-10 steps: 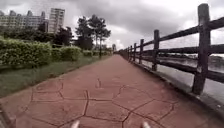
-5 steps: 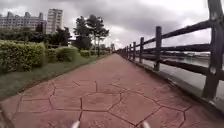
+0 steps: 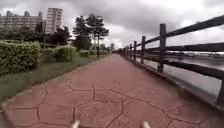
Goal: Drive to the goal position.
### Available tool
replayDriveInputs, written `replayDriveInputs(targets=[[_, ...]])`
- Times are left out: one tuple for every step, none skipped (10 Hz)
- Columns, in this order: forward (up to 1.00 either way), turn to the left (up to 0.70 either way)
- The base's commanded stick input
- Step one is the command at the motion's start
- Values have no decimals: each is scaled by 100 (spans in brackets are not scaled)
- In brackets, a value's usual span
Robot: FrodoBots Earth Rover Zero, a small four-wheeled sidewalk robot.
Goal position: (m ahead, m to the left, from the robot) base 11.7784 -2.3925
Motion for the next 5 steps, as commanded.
replayDriveInputs(targets=[[50,-33],[50,-41],[50,-18],[50,5],[50,0]])
